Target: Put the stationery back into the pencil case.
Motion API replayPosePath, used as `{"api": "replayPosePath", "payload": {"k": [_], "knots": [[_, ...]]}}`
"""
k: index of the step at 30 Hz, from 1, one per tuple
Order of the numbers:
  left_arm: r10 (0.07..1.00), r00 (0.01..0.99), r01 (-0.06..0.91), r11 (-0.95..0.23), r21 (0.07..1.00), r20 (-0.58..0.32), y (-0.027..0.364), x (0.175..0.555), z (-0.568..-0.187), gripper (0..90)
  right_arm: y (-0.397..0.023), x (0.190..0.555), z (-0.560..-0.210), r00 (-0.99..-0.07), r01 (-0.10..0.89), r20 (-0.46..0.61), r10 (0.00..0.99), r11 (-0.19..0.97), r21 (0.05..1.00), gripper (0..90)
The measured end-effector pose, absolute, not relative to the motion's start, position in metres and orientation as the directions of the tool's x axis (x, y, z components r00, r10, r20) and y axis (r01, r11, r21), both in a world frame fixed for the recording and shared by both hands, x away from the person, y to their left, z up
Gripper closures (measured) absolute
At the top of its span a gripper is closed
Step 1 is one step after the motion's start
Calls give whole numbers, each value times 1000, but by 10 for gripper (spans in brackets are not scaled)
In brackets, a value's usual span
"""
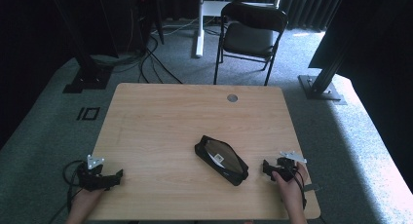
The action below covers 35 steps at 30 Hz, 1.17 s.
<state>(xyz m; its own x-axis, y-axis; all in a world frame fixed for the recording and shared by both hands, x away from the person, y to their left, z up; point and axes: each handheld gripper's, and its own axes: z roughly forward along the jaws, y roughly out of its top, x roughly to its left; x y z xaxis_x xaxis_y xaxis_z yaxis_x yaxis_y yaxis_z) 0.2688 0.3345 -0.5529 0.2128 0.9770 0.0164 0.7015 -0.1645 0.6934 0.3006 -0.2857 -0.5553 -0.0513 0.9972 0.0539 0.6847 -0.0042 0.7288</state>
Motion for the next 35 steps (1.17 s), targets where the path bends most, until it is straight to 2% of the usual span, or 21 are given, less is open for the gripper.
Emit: {"api": "replayPosePath", "payload": {"k": [8,35], "knots": [[977,213,701,-165,693,17,334,269,-553,4,-290,292,-558,-34,679,24,999,6,734,132],[977,213,701,-164,694,17,334,269,-553,4,-293,281,-558,-32,681,21,999,7,732,124]]}}
